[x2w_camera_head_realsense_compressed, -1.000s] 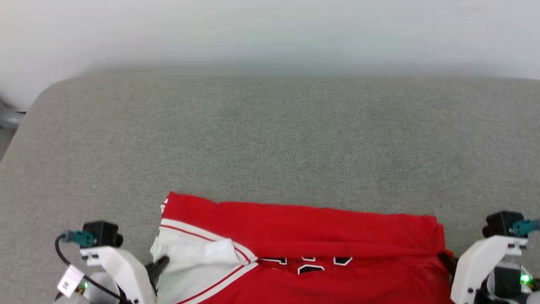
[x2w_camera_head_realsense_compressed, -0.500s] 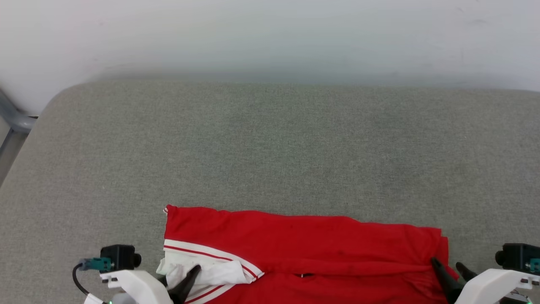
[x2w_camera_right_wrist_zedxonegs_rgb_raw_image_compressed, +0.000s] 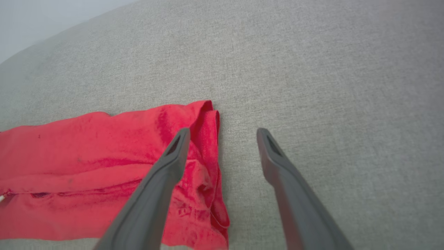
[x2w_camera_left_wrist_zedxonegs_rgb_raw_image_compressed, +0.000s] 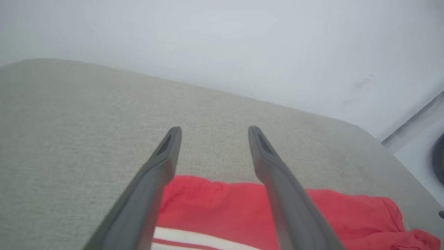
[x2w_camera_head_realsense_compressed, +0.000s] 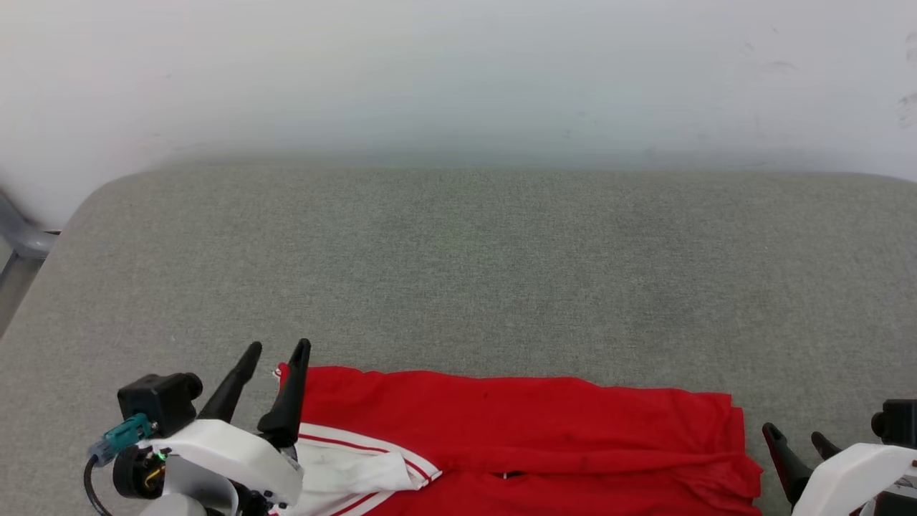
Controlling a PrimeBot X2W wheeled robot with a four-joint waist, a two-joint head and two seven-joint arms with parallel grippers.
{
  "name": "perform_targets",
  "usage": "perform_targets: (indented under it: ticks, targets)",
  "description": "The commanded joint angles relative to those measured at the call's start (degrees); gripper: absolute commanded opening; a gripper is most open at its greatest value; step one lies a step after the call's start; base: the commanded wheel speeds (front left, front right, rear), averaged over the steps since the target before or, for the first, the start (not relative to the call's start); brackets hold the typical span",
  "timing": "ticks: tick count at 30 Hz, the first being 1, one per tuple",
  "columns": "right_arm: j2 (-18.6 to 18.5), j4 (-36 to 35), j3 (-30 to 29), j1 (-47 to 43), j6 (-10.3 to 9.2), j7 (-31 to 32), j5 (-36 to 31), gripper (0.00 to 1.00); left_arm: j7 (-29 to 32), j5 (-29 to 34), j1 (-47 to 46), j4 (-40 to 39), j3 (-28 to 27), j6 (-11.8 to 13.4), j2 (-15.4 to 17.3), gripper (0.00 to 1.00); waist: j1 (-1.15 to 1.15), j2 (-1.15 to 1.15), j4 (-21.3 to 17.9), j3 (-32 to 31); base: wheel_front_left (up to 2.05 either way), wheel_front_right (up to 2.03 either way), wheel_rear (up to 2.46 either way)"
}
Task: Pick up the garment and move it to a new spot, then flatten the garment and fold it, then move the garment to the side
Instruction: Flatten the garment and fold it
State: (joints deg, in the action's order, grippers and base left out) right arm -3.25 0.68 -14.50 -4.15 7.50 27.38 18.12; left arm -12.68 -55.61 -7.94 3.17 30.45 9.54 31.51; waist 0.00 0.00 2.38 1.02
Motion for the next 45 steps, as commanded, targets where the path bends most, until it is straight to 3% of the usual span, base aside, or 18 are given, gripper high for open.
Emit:
perform_targets:
  ticks: [1, 7, 13, 22, 23, 24, 25, 37, 45]
  targets:
    - [-0.49, 0.13, -0.12, 0.84, -0.02, 0.75, -0.39, 1.0, -0.79, 1.34, 0.04, -0.74, -0.59, 0.78, -0.06, 1.0, 0.0, 0.0, 0.07, -0.08, 0.0, 0.0, 0.0]
    - [-3.22, 1.58, 0.93, 1.82, -0.02, 8.41, -0.85, 1.0, -2.45, 9.57, 0.94, -6.25, -3.12, 3.88, -1.07, 1.0, 0.0, 0.0, 1.91, 0.82, 0.0, 0.0, 0.0]
    - [-4.23, 4.96, 1.46, 3.69, -0.02, 12.2, -0.14, 1.0, -2.58, 13.6, 2.0, -8.73, -5.71, 2.91, -3.45, 1.0, 0.0, 0.0, 4.41, 2.51, 0.0, 0.0, 0.0]
    - [-2.36, 13.86, 3.5, 4.15, -0.01, 16.94, 1.72, 1.0, -2.55, 17.37, 2.31, -7.82, -6.79, 0.82, -5.42, 1.0, 0.0, 0.0, 6.43, 4.52, 0.0, 0.0, 0.0]
    - [-2.25, 14.66, 3.77, 4.15, -0.01, 17.51, 2.01, 0.84, -2.56, 17.55, 2.25, -7.77, -6.86, 0.66, -5.66, 1.0, 0.0, 0.0, 6.46, 4.69, 0.0, 0.0, 0.0]
    - [-2.15, 15.25, 3.87, 4.29, -0.01, 17.8, 2.26, 0.38, -2.55, 17.74, 2.28, -7.49, -6.7, 0.51, -5.72, 1.0, 0.0, 0.0, 6.47, 4.78, 0.0, 0.0, 0.0]
    - [-2.11, 15.68, 3.93, 4.55, 0.0, 17.9, 2.65, 0.0, -2.56, 18.11, 2.2, -7.35, -6.66, 0.36, -5.7, 1.0, 0.0, 0.0, 6.45, 4.84, 0.0, 0.0, 0.0]
    - [-5.44, 14.09, 4.11, 10.06, -0.02, 18.13, 5.71, 0.0, -1.97, 19.1, 5.4, -7.07, -7.54, 2.01, -4.35, 1.0, 0.0, 0.0, 2.31, 1.84, 0.0, 0.0, 0.0]
    - [-7.96, 14.31, -3.44, 13.69, -0.04, 20.14, 3.54, 0.0, -1.41, 19.25, 5.8, -7.58, -7.1, 2.45, -4.15, 1.0, 0.0, 0.0, -1.05, 1.55, 0.0, 0.0, 0.0]
